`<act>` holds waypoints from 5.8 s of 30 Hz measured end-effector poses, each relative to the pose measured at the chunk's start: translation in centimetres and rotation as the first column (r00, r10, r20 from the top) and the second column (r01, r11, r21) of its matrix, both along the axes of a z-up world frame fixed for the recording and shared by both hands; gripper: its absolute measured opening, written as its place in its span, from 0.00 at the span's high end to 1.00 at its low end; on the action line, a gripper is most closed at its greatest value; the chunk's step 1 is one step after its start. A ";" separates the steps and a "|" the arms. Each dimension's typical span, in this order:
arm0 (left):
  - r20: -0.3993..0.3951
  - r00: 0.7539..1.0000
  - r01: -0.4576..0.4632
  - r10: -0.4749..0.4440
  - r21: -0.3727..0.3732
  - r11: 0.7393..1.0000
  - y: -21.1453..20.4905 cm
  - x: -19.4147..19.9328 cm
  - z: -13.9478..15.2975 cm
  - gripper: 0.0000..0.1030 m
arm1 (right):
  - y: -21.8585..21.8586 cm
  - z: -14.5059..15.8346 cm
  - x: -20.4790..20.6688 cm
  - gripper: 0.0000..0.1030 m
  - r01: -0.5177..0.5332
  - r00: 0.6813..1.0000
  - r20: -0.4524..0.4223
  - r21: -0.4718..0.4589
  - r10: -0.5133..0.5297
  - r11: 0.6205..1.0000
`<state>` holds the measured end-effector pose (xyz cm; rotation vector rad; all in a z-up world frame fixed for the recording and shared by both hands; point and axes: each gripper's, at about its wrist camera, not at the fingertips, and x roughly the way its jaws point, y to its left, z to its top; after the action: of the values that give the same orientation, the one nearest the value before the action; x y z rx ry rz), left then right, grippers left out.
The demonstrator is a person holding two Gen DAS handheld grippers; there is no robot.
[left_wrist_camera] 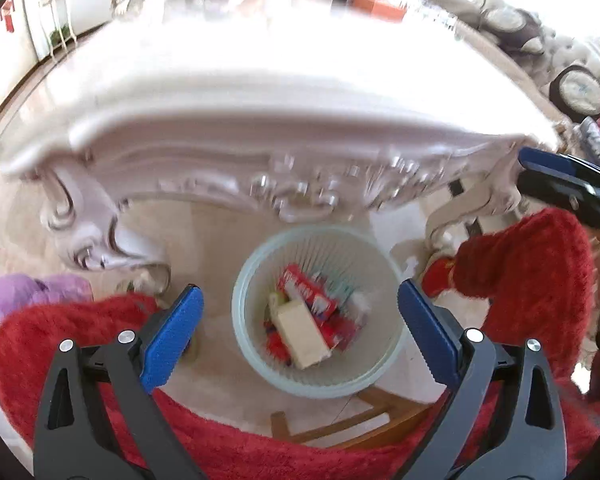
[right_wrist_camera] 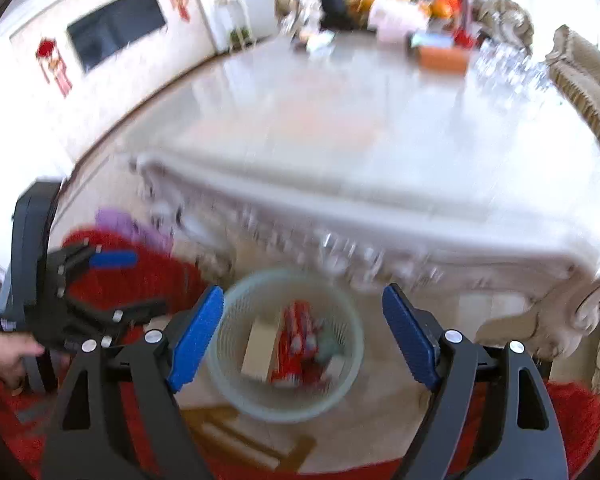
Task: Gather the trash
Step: 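Move both tools back over the table toward the snack packet and orange box, then grasp the white snack packet with the left tool while the right tool grasps the orange box, then carry the packet and orange box over the wastebasket and open both tools, then move both tools back over the table toward the pink and black boxes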
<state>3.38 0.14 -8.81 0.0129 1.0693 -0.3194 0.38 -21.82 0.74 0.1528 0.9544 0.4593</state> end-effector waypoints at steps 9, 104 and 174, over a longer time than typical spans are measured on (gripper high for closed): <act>0.188 0.979 -0.062 0.082 -0.111 0.992 2.5 6.1 7.6 0.08 | -3.5 2.2 8.4 0.07 0.178 0.982 0.062 -0.009 -0.177 0.984; -0.291 0.956 0.021 -0.022 -0.006 1.000 -1.3 1.9 -11.7 0.35 | 8.5 -14.8 -0.5 0.34 -0.264 0.907 -0.381 -0.177 0.182 0.948; 0.289 0.894 0.330 -0.341 0.089 0.940 -10.4 48.6 8.6 0.09 | -2.7 -3.0 37.9 0.07 0.036 0.992 0.127 -0.244 -0.005 0.969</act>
<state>51.96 -10.30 -0.17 0.2767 0.7653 -0.5909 38.24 -24.52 -2.27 -0.0899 0.8776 0.3239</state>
